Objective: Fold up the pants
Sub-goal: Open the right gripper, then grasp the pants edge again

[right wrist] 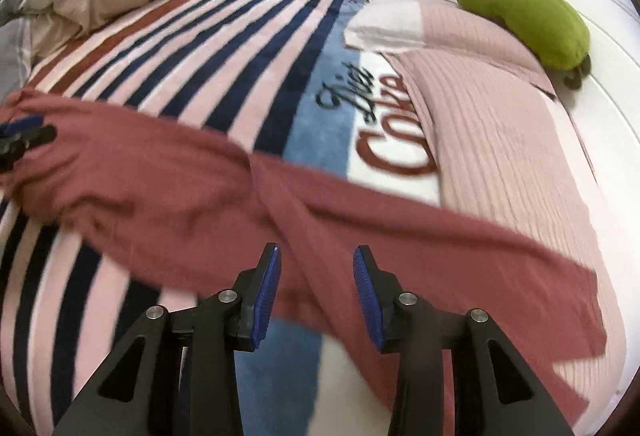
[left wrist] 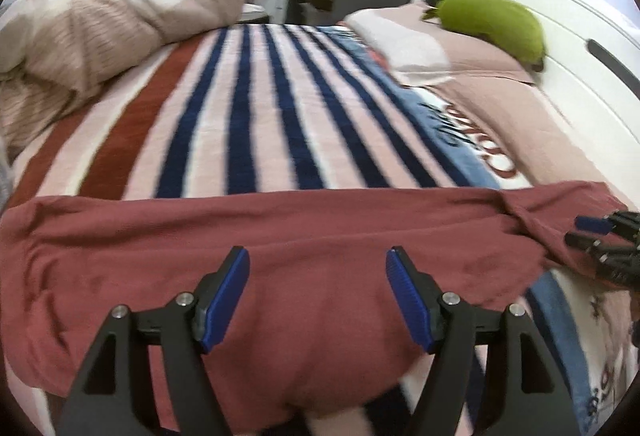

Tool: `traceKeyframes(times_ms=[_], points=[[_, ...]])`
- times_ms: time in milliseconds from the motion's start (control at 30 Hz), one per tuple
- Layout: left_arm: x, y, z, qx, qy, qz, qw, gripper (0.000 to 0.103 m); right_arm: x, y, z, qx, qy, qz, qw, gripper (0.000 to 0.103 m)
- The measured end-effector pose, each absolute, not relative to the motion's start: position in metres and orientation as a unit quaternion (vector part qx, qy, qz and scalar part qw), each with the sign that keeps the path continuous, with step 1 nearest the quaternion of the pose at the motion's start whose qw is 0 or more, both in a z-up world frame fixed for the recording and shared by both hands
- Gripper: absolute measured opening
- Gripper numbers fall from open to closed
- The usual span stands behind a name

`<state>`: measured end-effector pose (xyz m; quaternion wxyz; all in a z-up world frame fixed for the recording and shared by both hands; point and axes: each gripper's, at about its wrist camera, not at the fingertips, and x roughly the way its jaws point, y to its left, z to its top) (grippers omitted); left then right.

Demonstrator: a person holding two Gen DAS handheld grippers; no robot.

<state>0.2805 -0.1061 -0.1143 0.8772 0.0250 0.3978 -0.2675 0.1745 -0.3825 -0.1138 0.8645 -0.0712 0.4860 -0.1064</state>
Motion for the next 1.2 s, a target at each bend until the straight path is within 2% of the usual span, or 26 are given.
traceKeyframes(times_ms=[133, 333, 400, 500, 633, 767, 1200], points=[[0.267, -0.124, -0.111, 0.045, 0.393, -0.283, 0.874, 0.067, 0.151, -0.391, -0.136, -0.089, 0.512, -0.124, 0.845, 0.038], [0.261, -0.134, -0.113, 0.065, 0.39, -0.279, 0.875, 0.067, 0.143, -0.402, -0.159, -0.145, 0.514, -0.156, 0.831, 0.038], [0.262, -0.135, -0.115, 0.069, 0.391, -0.276, 0.875, 0.067, 0.144, -0.404, -0.162, -0.157, 0.515, -0.16, 0.827, 0.034], [0.262, -0.137, -0.118, 0.073, 0.391, -0.272, 0.876, 0.067, 0.144, -0.408, -0.158, -0.172, 0.506, -0.175, 0.827, 0.0], [0.261, -0.142, -0.122, 0.076, 0.393, -0.272, 0.875, 0.067, 0.146, -0.419, -0.131, -0.165, 0.474, -0.196, 0.842, 0.0], [0.26, -0.148, -0.126, 0.084, 0.396, -0.277, 0.871, 0.067, 0.151, -0.429, -0.116, -0.136, 0.487, -0.168, 0.846, 0.0], [0.261, -0.152, -0.135, 0.095, 0.401, -0.261, 0.873, 0.067, 0.183, -0.456, -0.119, -0.144, 0.479, -0.172, 0.849, 0.0]])
